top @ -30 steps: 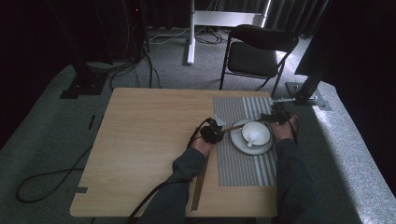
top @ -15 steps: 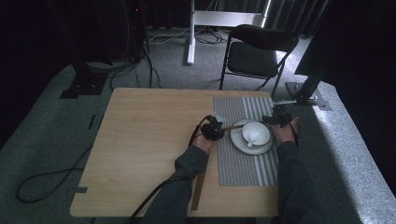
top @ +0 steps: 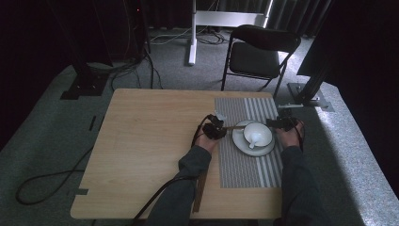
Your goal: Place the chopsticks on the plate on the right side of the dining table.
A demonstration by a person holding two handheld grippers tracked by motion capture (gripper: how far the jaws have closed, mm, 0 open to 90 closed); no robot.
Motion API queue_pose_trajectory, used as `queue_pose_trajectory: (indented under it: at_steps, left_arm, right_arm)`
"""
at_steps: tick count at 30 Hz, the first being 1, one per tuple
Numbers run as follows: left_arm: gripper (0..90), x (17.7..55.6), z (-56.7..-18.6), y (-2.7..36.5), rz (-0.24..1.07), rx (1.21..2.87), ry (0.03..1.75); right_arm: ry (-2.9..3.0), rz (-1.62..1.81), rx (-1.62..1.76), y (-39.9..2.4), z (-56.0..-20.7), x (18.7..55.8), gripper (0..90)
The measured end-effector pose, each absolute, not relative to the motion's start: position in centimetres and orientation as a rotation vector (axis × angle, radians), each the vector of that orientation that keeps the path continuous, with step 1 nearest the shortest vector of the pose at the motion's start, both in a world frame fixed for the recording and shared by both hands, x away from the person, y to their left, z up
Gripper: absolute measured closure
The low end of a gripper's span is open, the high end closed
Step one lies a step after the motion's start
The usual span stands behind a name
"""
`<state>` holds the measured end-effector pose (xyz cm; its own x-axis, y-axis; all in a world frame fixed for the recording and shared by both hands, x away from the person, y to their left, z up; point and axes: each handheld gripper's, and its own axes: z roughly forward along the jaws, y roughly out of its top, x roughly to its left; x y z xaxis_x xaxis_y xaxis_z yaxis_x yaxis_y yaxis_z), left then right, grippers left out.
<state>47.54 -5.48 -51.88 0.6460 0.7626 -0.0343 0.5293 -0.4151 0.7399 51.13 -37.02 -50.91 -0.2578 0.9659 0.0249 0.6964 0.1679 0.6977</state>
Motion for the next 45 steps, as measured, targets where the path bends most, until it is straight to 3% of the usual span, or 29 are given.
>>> queue_pose_trajectory:
  at_steps: [45]
  left_arm:
    - [68.7,48.4,-51.6,-6.1,0.416,2.104,0.995]
  right_arm:
    - [1.994,0.851,1.596,-38.3,-51.4,49.7,40.6]
